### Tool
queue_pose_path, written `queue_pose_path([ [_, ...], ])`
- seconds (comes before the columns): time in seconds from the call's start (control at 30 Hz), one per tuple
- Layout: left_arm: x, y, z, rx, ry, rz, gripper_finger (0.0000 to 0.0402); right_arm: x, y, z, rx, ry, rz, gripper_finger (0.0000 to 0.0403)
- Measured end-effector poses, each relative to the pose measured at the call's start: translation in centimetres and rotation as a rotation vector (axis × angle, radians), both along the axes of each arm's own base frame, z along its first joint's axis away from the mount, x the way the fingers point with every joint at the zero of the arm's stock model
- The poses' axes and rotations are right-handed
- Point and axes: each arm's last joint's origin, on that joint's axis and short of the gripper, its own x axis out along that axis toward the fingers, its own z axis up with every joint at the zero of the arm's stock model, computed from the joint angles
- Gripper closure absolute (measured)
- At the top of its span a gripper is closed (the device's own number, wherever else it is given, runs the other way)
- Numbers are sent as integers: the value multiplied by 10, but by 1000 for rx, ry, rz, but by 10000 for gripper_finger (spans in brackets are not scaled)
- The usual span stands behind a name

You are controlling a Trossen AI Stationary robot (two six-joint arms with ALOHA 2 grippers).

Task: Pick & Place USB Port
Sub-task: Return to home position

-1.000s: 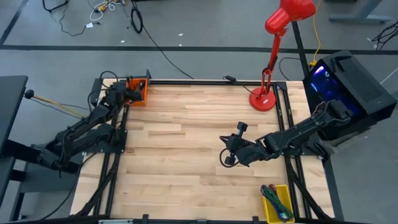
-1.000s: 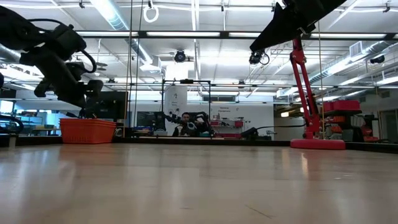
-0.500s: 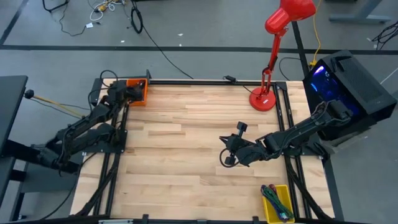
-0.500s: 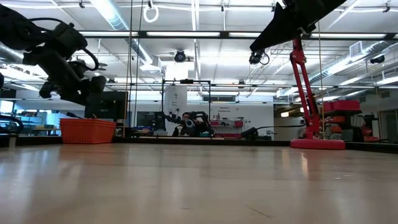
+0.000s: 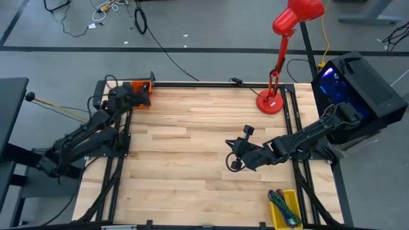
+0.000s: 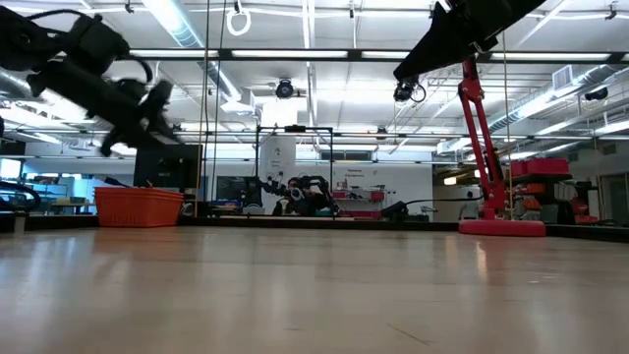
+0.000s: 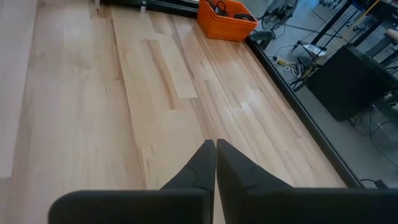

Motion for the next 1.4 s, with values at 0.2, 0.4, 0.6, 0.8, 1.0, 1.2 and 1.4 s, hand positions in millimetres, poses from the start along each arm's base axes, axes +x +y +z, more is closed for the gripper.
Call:
queue_pose_path([
  [0.2, 33, -29, 28, 199, -233, -631, 284, 7, -4, 6, -29, -42, 14, 387],
  [0.4, 53, -59, 39, 369, -238, -749, 284, 18, -16, 14, -31, -84, 90, 387],
  [0.6, 68, -90, 33, 429, -149, -878, 284, 35, -42, 26, 61, -193, 240, 387],
  [0.8, 77, -116, 20, 474, 10, -961, 285, 43, -73, 30, 156, -238, 339, 387],
  [1.0, 68, -127, -14, 508, 7, -929, 285, 42, -101, 17, 241, -274, 366, 387],
  [1.2, 58, -128, -46, 382, 6, -928, 285, 17, -119, -26, 297, -463, 384, 387],
  [1.4, 58, -130, -47, 413, 15, -944, 285, -16, -122, -61, 320, -529, 355, 387],
])
